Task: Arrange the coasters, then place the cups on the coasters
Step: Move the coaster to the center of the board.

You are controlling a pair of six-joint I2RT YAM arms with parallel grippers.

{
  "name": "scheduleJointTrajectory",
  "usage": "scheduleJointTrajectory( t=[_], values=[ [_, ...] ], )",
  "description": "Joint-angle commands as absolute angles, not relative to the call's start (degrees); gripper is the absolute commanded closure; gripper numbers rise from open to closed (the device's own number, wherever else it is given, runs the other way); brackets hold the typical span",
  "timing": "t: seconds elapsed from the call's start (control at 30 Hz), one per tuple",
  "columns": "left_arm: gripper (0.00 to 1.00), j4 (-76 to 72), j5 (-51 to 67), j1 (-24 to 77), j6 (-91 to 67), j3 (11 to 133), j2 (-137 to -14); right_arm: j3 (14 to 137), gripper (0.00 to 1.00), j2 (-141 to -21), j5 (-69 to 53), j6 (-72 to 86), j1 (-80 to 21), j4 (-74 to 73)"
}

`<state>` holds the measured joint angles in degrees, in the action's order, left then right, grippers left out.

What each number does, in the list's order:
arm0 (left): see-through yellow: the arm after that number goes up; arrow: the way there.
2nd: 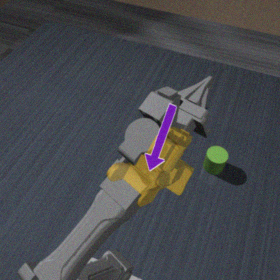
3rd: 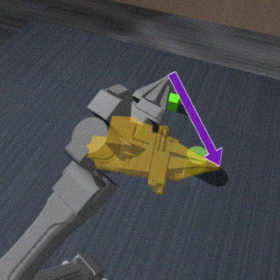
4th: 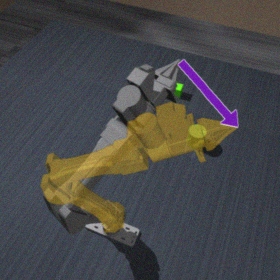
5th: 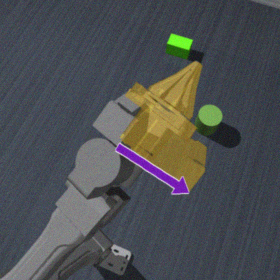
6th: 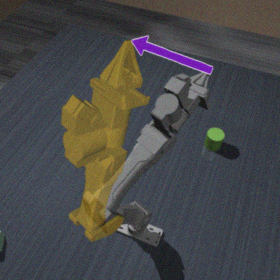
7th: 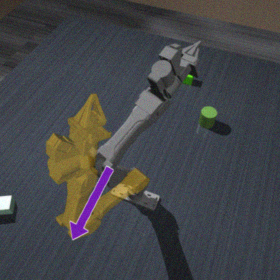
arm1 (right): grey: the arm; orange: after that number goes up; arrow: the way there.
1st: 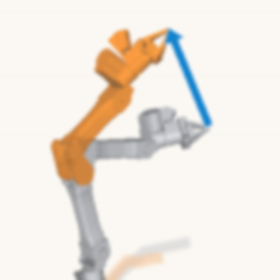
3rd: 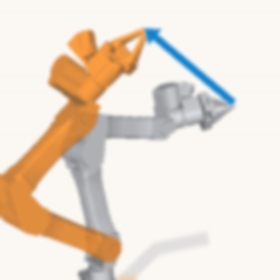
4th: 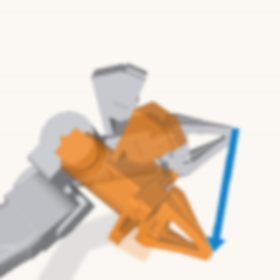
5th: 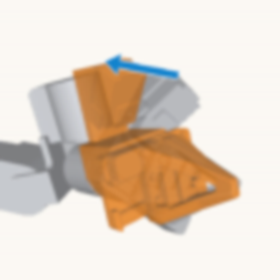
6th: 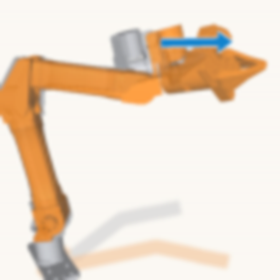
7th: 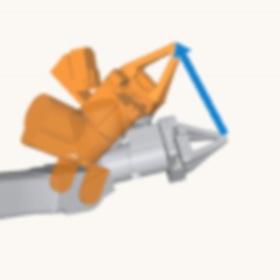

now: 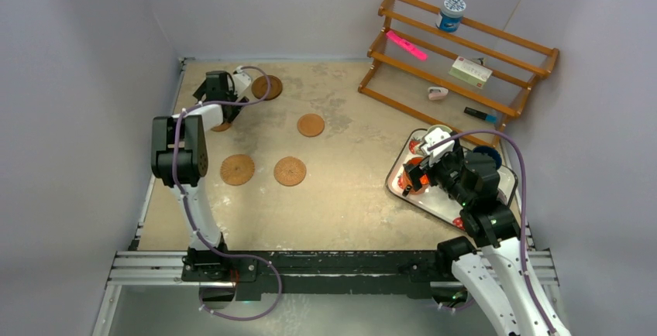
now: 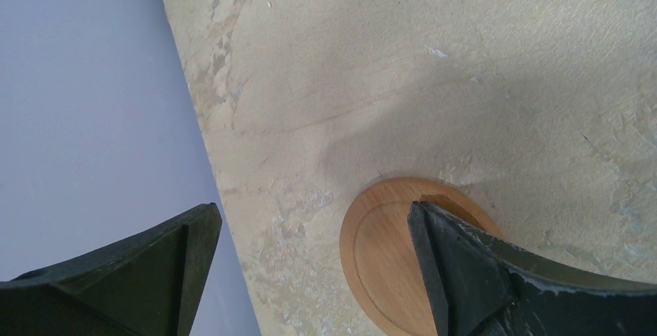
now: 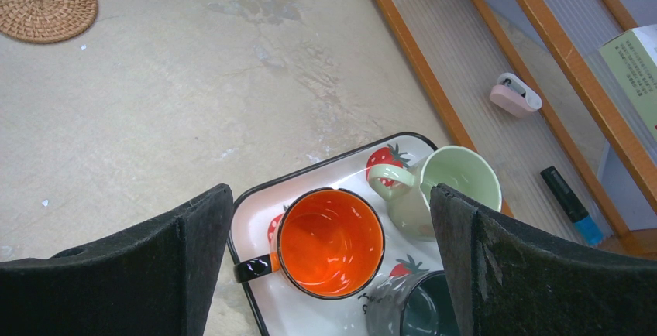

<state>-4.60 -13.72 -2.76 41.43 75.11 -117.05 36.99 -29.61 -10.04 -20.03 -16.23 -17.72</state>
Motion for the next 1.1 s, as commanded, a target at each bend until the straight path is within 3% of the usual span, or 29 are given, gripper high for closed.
scheduleJointTrajectory(
  t=[0.0, 0.37, 0.67, 1.07],
  values=[
    [0.00, -4.9, -14.7, -2.4, 39.8, 77.6, -118.6, 36.7, 0.01, -30.0, -10.2, -20.6, -16.6, -17.0],
    [0.00, -5.1, -13.6, -2.3, 38.8, 78.3, -116.9, 36.8, 0.01, -30.1, -10.3, -20.5, -16.5, -17.1],
    [0.00, -5.1, -12.8, -2.5, 36.5, 78.0, -108.4, 36.8, 0.01, -30.1, -10.4, -20.5, -16.5, -17.1],
    [0.00, -3.4, -1.6, 2.0, 38.7, 61.2, -91.8, 37.5, 0.01, -30.2, -11.2, -20.1, -16.5, -17.4]
  ],
)
